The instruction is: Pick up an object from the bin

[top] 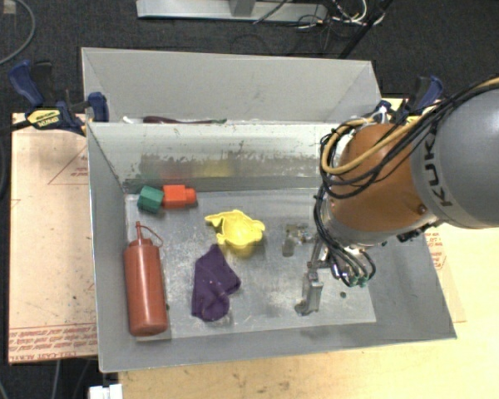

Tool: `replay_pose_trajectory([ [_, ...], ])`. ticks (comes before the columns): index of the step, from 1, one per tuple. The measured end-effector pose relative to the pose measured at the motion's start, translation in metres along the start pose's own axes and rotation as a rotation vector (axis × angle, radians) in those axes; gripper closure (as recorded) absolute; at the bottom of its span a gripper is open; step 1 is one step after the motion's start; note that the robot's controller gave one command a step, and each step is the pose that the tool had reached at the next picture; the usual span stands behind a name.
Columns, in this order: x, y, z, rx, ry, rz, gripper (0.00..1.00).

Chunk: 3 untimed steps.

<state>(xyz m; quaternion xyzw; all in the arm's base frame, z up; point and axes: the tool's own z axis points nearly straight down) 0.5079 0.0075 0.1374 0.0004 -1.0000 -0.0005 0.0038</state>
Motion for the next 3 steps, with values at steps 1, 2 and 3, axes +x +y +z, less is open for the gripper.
replay_pose_trajectory([
  [1, -0.002, 0.0, -0.004, 0.0, -0.008, 0.0, 0.0],
  [2, -0.005, -0.011, -0.019, -0.002, 0.0, -0.062, 0.0],
  [3, -0.003, -0.009, -0.078, 0.001, -0.002, -0.094, 0.0],
])
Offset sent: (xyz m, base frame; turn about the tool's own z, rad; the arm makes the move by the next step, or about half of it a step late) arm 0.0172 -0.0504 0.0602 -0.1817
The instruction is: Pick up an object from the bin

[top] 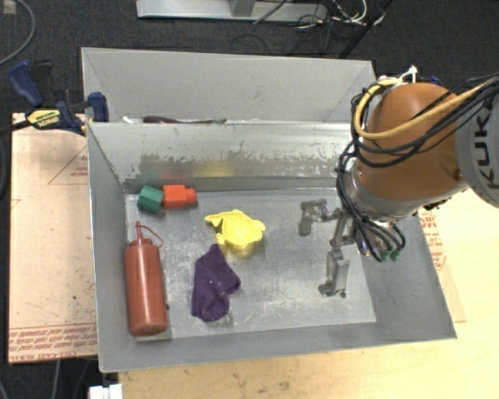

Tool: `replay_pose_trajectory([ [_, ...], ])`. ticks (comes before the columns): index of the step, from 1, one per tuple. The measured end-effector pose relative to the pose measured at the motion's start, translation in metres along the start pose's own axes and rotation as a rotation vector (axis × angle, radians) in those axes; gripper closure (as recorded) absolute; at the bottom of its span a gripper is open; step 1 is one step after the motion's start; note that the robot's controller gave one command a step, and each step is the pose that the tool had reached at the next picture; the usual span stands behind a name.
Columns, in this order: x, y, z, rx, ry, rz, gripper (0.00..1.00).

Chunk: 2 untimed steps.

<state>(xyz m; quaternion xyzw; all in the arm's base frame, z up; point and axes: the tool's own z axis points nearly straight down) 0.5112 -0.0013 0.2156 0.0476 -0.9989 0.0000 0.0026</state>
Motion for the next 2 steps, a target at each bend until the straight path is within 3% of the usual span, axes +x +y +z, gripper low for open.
replay_pose_trajectory([
  [1, -0.033, 0.021, -0.007, 0.0, -0.022, -0.057, 0.0],
  [2, -0.06, 0.026, 0.016, -0.002, -0.001, -0.173, 0.0],
])
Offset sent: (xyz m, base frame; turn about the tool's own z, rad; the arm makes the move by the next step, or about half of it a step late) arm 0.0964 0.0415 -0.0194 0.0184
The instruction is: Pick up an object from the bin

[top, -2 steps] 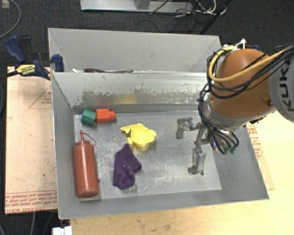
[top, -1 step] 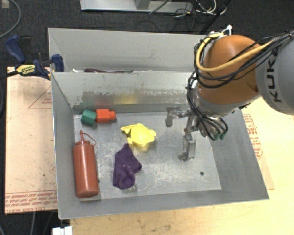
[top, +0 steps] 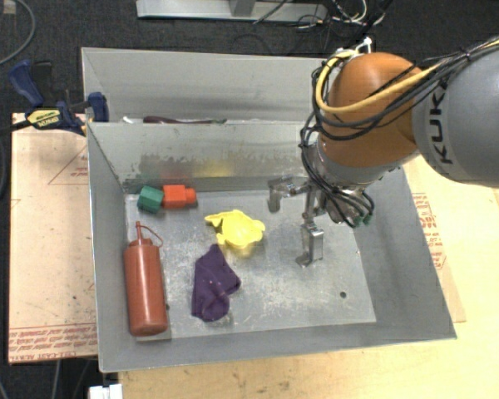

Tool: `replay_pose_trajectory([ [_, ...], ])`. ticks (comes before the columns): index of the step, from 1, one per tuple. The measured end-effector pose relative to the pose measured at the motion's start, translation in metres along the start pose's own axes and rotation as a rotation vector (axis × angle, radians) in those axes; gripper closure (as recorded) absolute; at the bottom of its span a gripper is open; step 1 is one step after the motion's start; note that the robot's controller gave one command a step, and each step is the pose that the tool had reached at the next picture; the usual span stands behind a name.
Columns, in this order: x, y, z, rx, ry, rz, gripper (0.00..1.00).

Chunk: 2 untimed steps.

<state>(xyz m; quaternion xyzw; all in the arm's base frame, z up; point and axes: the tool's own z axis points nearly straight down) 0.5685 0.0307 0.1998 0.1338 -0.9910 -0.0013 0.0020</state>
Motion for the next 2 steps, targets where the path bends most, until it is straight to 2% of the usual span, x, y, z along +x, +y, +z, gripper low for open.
replay_pose_trajectory([
  [1, -0.021, 0.003, 0.019, 0.0, -0.011, 0.153, 0.0],
  [2, -0.045, 0.029, 0.041, 0.001, -0.009, -0.035, 0.0],
])
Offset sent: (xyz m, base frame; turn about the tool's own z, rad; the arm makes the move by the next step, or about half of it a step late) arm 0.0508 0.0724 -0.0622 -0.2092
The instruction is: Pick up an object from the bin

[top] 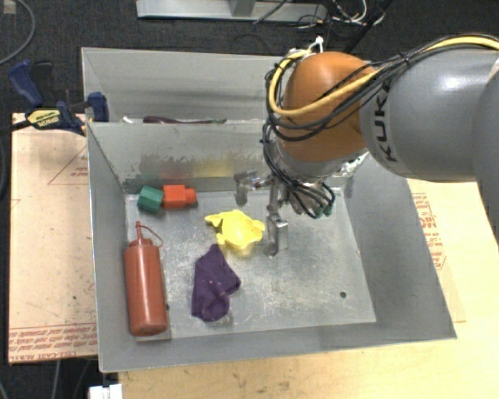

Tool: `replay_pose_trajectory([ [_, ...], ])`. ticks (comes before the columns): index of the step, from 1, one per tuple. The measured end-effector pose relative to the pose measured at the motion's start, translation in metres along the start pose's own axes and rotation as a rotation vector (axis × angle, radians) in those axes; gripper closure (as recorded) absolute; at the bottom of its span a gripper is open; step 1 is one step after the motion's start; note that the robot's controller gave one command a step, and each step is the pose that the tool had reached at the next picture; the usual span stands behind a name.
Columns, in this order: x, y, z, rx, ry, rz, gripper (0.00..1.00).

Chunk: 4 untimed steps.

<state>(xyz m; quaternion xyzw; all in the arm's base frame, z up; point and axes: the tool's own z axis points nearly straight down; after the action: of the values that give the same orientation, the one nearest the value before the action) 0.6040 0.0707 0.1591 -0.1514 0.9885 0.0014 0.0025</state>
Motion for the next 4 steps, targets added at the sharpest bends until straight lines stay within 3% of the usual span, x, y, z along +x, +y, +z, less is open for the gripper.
replay_pose_trajectory([
  [1, -0.012, 0.01, 0.029, 0.0, -0.003, -0.166, 0.0],
  [2, -0.024, -0.009, 0.089, -0.001, -0.003, -0.073, 1.0],
  [3, -0.024, -0.009, 0.089, -0.001, -0.003, -0.072, 1.0],
  [4, -0.03, -0.002, 0.0, -0.001, -0.007, -0.063, 1.0],
])
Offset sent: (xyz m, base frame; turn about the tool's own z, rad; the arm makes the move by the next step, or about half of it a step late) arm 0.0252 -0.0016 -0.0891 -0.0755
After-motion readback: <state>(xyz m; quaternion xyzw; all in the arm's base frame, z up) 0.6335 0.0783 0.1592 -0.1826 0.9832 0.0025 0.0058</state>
